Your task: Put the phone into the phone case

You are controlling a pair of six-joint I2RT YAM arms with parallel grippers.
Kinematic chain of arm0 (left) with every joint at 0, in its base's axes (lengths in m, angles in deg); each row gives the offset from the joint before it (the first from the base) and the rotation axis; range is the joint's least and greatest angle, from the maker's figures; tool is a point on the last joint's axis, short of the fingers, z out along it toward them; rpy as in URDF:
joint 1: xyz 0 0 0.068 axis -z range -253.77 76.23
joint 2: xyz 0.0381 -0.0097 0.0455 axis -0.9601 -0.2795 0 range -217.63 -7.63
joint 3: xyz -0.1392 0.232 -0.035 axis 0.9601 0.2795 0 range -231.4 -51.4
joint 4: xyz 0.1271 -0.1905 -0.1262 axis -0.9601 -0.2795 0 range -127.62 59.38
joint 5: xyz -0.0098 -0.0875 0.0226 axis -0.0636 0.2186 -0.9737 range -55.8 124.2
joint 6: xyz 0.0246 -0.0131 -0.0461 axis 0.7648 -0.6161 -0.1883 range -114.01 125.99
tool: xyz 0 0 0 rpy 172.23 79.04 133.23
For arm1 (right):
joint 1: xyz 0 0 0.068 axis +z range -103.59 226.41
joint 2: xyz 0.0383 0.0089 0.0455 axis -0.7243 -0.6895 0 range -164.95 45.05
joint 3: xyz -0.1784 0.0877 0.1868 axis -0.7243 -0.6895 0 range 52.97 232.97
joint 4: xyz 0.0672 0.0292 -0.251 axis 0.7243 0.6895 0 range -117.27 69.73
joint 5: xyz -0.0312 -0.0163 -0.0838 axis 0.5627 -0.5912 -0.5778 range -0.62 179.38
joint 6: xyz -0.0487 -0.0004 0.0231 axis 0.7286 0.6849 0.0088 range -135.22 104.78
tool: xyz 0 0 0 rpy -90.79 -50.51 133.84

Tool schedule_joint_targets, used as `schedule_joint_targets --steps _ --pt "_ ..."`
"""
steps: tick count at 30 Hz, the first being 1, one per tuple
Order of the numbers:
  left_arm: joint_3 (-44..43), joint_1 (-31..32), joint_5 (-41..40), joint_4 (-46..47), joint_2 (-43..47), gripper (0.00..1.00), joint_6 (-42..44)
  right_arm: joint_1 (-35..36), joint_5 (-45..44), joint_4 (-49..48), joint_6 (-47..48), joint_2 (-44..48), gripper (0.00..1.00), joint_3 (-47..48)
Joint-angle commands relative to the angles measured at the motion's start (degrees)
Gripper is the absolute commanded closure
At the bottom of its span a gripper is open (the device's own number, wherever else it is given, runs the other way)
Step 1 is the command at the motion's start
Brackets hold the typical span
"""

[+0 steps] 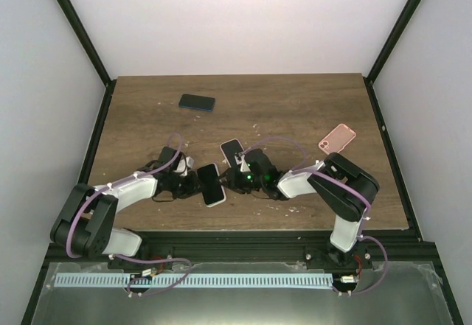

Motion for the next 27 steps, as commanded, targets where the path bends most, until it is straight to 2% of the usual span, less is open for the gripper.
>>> schedule_joint_targets --steps 1,4,8,13,20,27 --pt "1.5 0.7 1.8 -2.1 -0.1 0.77 -0.2 1.5 7.9 -11.6 -2.8 0.2 0.57 1.6" --pt "1.8 0.7 1.4 -2.2 -0.2 0.73 -0.2 1.5 8.8 -12.8 -3.5 -0.6 0.57 1.2" --pt "2.5 0.7 1.6 -1.8 -0.1 0.73 -0.2 1.6 10.2 -16.7 -5.4 -1.9 0.55 -0.4" --pt "2.8 0.7 1.9 -1.4 -0.1 0.77 -0.2 1.8 10.5 -13.0 -3.8 -2.7 0.55 1.0" --pt "3.3 0.7 3.3 -0.2 0.8 0.78 -0.7 1.8 8.9 -8.3 -1.2 -2.6 0.73 1.7" --pt "5.7 0.7 8.4 5.8 1.6 0.77 -4.0 1.8 8.4 -7.8 -0.2 -3.1 0.85 1.7"
